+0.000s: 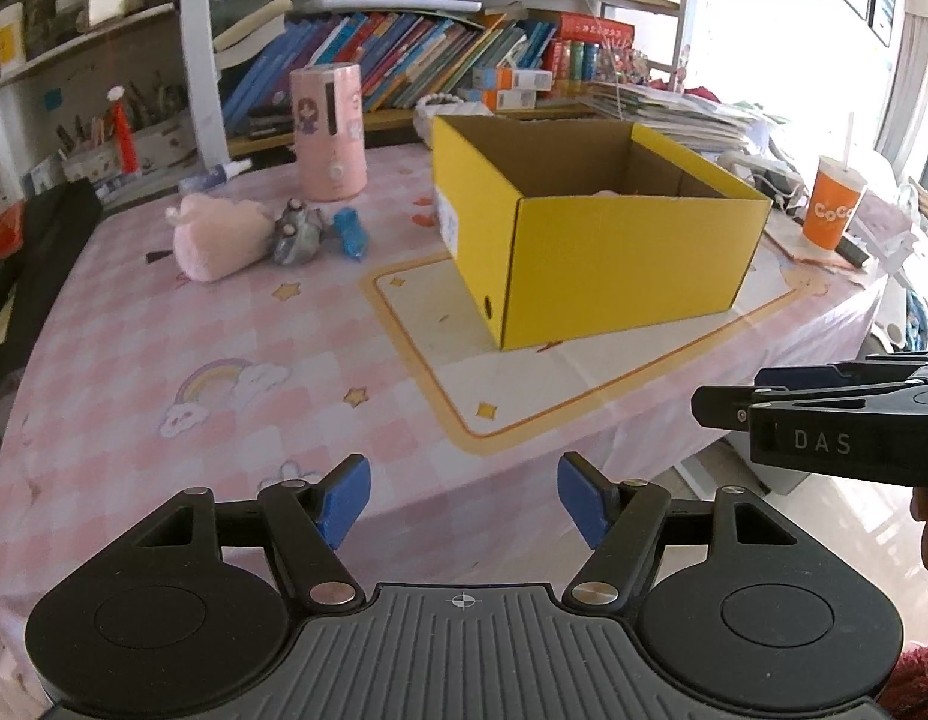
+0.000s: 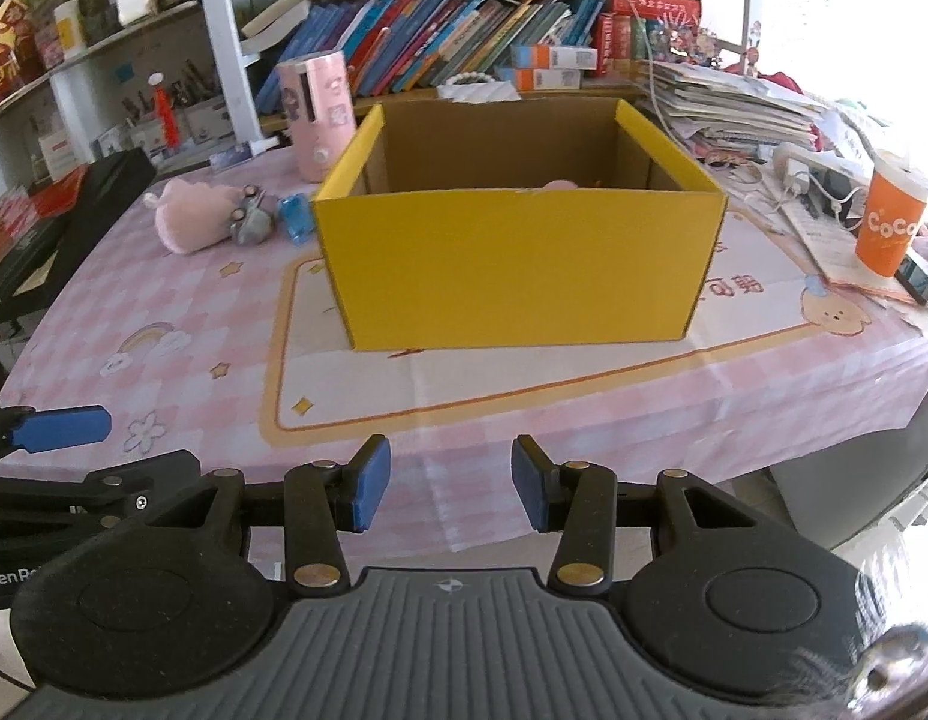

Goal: Organize objects
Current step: 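Withdraw both tools from the box back over the table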

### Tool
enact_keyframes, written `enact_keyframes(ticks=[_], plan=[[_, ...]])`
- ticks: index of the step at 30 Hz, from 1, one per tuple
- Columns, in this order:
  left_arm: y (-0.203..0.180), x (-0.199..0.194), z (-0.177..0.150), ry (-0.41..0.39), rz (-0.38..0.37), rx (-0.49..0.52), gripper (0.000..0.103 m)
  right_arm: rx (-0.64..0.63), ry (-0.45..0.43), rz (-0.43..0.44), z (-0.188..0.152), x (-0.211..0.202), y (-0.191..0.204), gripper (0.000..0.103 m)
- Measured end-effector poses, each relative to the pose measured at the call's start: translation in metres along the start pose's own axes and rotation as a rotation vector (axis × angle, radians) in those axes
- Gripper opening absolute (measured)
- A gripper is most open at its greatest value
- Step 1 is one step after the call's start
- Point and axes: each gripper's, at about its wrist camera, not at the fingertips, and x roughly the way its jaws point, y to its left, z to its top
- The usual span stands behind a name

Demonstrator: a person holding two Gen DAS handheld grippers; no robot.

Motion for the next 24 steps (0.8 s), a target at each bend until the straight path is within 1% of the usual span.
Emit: enact_keyframes(ticks=[8,24], plan=[[0.015,-0.014,-0.013,0.005,0.03,-0.018,0.071,-0.024,0.008,0.037,-0.006,-0.002,0.022,0.044],[0.062,-0.05,-0.036,-0.023,0.144,-0.117,0.072,-0.157,0.0,0.156,-0.006,-0.003,0.086,0.044]])
